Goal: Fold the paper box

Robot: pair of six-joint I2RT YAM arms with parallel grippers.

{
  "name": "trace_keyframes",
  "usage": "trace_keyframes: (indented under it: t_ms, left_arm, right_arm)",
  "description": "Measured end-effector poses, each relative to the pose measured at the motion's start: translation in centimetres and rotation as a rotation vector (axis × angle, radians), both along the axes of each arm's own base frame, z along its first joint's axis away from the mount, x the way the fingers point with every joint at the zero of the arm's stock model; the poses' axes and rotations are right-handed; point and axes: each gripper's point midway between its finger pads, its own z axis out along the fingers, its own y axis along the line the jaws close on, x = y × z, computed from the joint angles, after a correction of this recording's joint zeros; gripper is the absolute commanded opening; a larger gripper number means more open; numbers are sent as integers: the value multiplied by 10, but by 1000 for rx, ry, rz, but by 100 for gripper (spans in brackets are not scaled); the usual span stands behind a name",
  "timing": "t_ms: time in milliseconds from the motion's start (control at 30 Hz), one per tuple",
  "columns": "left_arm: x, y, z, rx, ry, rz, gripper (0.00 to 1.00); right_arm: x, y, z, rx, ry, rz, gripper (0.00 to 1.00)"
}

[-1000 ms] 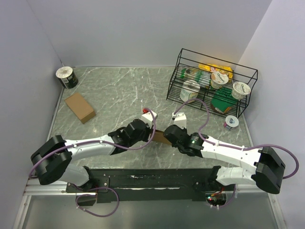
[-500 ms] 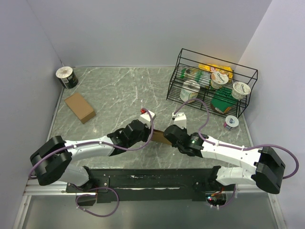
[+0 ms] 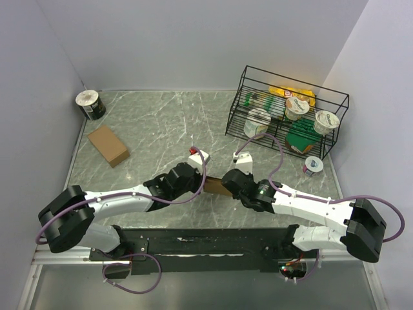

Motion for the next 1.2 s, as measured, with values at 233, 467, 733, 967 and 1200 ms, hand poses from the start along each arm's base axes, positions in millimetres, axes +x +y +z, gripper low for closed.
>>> trace_keyframes:
  t_ms: [233,467,733,967,1200]
  left_arm:
    - [1,-1,-1,-4,3,3,1]
    - [5,-7,-1,-12,-3,6,1]
    - [6,-6,-2,-8,-11,19,1]
    - [3,-6,-4,5,-44,30,1]
    - [3,-6,-6,23,-78,53,1]
  right_arm:
    - [0,0,0,-1,0,-1,0]
    - [0,-4,0,-16,-3,-7,0]
    - [0,-4,0,-17,-4,-10,0]
    - [0,-4,0,-15,-6,-15,0]
    - [0,-5,0,-16,-6,-15,0]
